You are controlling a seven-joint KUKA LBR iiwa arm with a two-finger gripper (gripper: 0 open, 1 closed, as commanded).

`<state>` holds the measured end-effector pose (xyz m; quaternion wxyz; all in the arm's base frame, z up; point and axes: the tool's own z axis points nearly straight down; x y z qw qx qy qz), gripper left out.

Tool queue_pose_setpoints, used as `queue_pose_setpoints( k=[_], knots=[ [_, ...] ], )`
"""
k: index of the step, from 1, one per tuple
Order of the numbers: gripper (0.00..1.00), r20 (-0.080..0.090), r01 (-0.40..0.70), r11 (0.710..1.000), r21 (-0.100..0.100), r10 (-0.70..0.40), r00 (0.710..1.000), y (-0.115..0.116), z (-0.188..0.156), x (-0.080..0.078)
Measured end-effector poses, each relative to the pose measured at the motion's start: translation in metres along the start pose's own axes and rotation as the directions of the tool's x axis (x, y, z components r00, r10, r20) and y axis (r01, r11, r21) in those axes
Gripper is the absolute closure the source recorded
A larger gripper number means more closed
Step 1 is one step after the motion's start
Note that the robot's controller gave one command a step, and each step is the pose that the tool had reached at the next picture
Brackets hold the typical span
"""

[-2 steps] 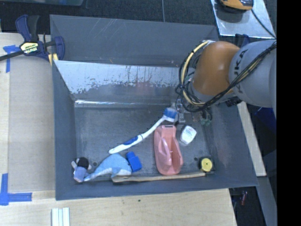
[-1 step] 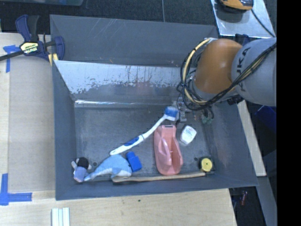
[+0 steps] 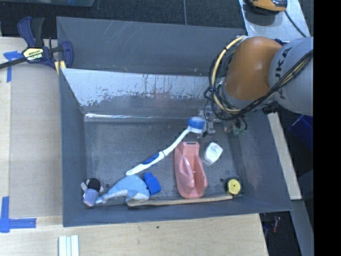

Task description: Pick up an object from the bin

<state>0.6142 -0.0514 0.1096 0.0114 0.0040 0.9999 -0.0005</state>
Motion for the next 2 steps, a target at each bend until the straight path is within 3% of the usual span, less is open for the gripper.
queue_pose_setpoints(
  k=[2],
  knots=[
    [1.0,0.012,0.0,1.0,0.001,0.0,1.0,-0.0007,-0.0214,-0.0028]
  ],
)
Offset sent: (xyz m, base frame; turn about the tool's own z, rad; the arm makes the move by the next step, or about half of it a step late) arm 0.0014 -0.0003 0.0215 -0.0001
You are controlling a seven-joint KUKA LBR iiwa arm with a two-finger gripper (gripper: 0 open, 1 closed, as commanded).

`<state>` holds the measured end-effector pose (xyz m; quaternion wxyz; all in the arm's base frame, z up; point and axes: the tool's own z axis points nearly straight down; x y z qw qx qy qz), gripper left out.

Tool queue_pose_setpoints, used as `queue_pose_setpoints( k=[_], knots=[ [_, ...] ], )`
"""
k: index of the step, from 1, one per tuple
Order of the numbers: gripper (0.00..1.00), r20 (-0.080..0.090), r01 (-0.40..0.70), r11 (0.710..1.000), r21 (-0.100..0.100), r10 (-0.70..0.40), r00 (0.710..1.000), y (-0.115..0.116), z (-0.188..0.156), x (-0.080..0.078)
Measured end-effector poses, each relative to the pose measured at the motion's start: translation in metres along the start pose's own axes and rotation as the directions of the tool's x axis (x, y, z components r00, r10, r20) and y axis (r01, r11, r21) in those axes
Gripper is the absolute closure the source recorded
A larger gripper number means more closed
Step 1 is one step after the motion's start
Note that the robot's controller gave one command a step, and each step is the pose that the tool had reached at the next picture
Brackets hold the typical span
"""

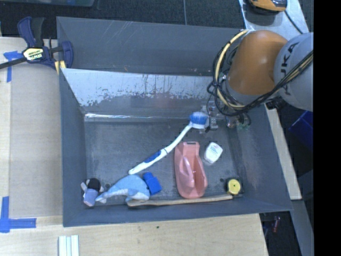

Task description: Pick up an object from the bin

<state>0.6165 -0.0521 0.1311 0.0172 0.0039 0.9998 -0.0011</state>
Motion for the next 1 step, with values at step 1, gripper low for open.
queue_pose_setpoints(
  k=[1],
  knots=[
    [1.0,-0.003,0.0,1.0,0.0,0.0,1.0,-0.0001,-0.0192,0.0004]
  ],
)
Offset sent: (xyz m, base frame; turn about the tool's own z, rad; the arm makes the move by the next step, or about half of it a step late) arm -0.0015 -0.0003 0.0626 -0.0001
